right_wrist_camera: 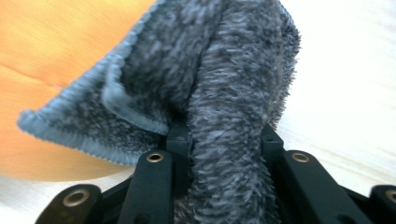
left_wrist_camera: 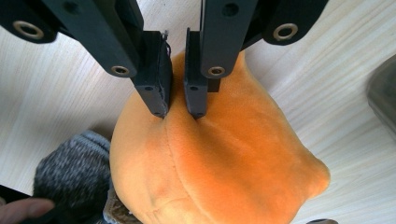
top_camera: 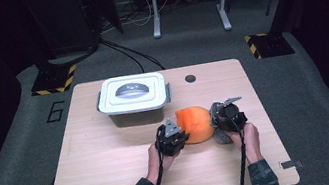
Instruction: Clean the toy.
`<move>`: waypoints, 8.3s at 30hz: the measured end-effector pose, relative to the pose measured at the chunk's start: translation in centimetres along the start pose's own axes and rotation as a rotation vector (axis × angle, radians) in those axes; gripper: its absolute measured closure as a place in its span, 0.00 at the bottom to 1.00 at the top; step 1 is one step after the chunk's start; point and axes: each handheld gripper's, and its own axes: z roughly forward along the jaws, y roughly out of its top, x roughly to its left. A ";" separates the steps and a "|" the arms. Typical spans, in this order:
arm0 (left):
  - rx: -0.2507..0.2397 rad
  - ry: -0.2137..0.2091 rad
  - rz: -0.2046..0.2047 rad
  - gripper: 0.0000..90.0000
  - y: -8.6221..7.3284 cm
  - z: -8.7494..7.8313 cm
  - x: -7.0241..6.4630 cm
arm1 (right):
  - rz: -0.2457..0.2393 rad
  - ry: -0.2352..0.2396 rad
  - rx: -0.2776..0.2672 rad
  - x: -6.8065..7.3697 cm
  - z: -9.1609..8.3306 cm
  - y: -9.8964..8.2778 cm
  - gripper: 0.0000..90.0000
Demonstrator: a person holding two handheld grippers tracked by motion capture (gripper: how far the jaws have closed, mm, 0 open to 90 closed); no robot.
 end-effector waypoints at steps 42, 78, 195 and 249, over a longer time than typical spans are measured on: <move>0.017 0.132 0.077 0.71 -0.8 0.9 -0.8 | -0.061 0.088 -0.106 2.5 -2.9 2.3 0.74; -0.021 -0.001 0.065 0.93 0.4 -0.5 -0.6 | -0.114 0.068 -0.118 4.2 -4.2 2.8 0.74; -0.005 0.011 0.038 0.77 0.0 -0.7 0.3 | -0.071 0.090 -0.101 2.1 -3.0 2.1 0.74; -0.039 0.000 0.032 0.87 0.6 -0.8 -0.3 | -0.115 0.078 -0.146 4.3 -4.3 3.0 0.74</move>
